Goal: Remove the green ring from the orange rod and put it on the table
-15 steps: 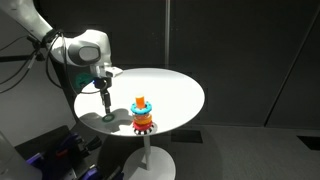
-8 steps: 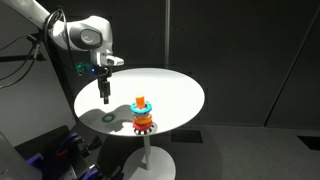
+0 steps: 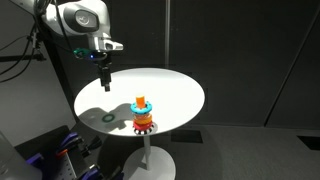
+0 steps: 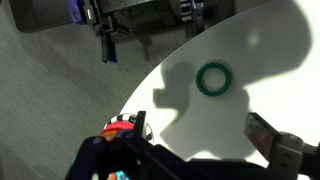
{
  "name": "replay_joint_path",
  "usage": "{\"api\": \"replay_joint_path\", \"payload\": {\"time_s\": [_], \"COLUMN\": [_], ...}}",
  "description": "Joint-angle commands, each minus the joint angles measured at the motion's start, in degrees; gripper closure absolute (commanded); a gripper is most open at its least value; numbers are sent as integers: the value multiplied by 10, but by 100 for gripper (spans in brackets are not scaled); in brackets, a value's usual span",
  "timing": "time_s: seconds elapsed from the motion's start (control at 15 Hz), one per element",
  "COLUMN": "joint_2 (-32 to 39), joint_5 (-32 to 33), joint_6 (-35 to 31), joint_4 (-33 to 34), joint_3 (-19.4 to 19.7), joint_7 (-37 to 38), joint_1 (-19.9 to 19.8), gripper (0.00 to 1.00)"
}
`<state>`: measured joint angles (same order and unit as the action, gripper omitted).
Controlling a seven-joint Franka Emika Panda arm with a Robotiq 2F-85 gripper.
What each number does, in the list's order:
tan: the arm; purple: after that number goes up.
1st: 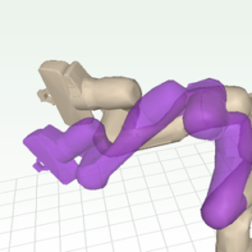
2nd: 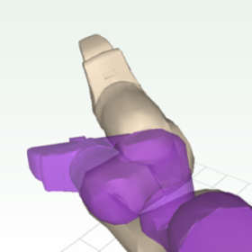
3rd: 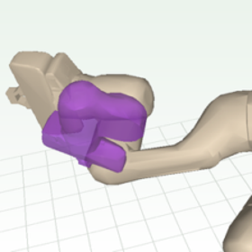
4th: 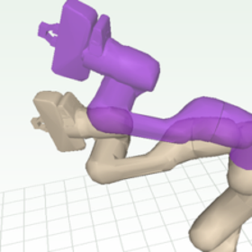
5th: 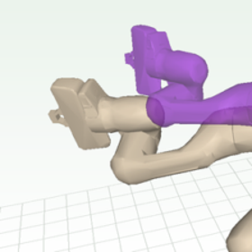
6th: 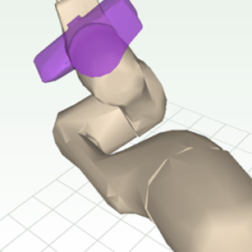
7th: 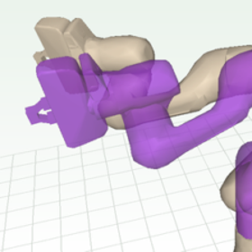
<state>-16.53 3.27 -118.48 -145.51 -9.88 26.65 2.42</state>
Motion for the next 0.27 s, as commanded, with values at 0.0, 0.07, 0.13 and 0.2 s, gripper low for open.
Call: {"api": "replay_joint_path", "payload": {"time_s": [0.0,0.07,0.13,0.2], "joint_2": [-3,-5,-5,-5], "joint_5": [0,0,0,0], "joint_6": [1,1,1,1], "joint_4": [1,1,1,1], "joint_3": [2,1,1,1], "joint_7": [0,0,0,0], "joint_1": [1,1,1,1], "gripper": [0,0,0,0]}}
